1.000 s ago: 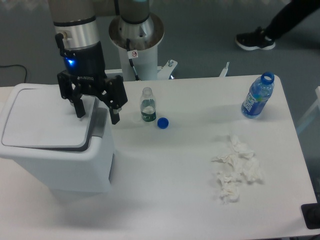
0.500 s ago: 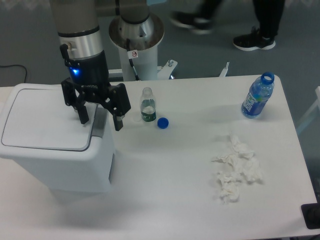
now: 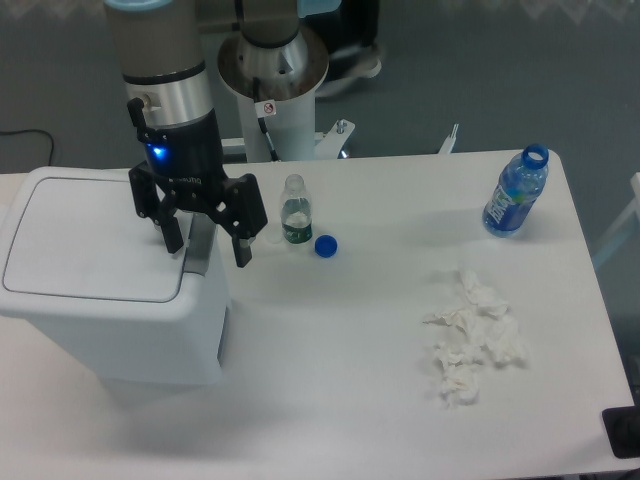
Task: Close the trash can
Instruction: 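Press the gripper down on the lid to seat it shut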
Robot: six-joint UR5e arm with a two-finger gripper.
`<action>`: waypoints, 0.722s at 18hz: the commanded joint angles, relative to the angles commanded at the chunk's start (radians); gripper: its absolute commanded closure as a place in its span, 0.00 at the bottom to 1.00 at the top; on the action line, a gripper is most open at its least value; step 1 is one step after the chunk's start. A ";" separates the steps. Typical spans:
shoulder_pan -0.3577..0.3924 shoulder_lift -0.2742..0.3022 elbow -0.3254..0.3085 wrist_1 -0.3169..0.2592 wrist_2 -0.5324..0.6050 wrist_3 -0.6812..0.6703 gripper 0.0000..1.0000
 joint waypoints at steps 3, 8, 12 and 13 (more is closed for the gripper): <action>0.000 -0.002 0.000 0.000 0.002 0.000 0.00; 0.008 0.002 0.003 -0.002 -0.002 0.000 0.00; 0.011 0.009 0.011 0.002 -0.003 0.003 0.00; 0.015 0.012 0.012 0.002 -0.005 0.003 0.00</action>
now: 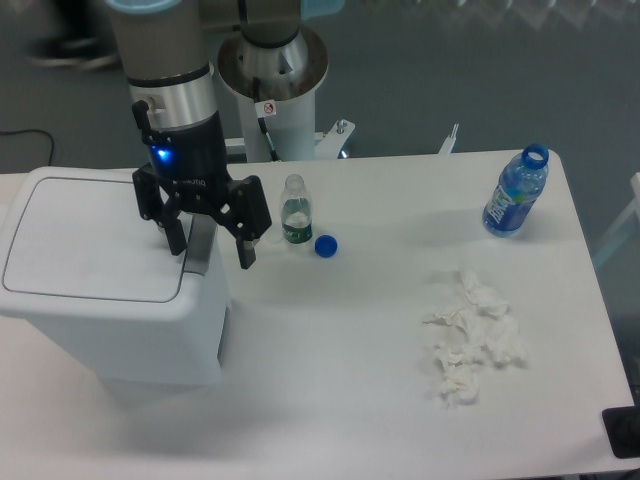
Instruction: Close the trash can
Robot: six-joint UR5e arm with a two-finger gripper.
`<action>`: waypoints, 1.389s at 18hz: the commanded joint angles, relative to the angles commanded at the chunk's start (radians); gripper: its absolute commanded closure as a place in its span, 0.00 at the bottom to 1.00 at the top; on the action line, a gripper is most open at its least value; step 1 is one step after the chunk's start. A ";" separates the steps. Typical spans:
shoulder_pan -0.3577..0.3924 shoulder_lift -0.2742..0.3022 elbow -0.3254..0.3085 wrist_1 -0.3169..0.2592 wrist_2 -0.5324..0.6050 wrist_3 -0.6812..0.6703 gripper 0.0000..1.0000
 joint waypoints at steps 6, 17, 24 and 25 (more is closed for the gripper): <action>0.116 0.040 -0.006 -0.008 0.000 0.006 0.00; 0.264 0.008 -0.054 -0.015 0.135 0.457 0.00; 0.402 0.063 -0.120 -0.014 0.022 0.675 0.00; 0.431 0.080 -0.133 -0.015 -0.009 0.714 0.00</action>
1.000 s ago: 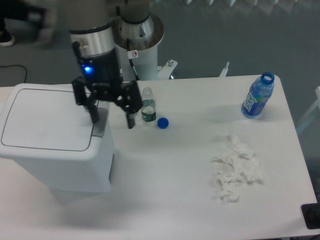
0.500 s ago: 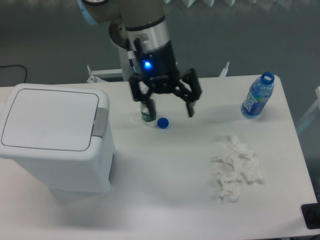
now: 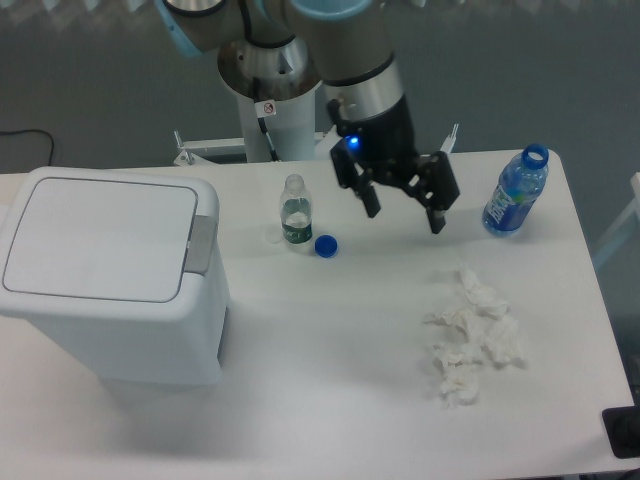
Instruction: Close the trash can
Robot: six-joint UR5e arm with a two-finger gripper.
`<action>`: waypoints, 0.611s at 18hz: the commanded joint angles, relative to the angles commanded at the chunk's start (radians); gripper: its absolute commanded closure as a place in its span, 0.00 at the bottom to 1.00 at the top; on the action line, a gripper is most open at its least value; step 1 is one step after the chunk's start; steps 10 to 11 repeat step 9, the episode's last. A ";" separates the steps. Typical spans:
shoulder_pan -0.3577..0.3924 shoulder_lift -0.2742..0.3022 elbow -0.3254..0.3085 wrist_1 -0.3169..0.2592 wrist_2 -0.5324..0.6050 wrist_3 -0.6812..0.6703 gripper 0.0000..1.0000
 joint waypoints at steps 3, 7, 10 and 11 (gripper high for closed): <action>0.049 0.040 -0.041 -0.002 -0.040 0.086 0.00; 0.068 0.061 -0.065 -0.006 -0.054 0.092 0.00; 0.066 0.062 -0.066 -0.008 -0.052 0.092 0.00; 0.066 0.062 -0.066 -0.008 -0.052 0.092 0.00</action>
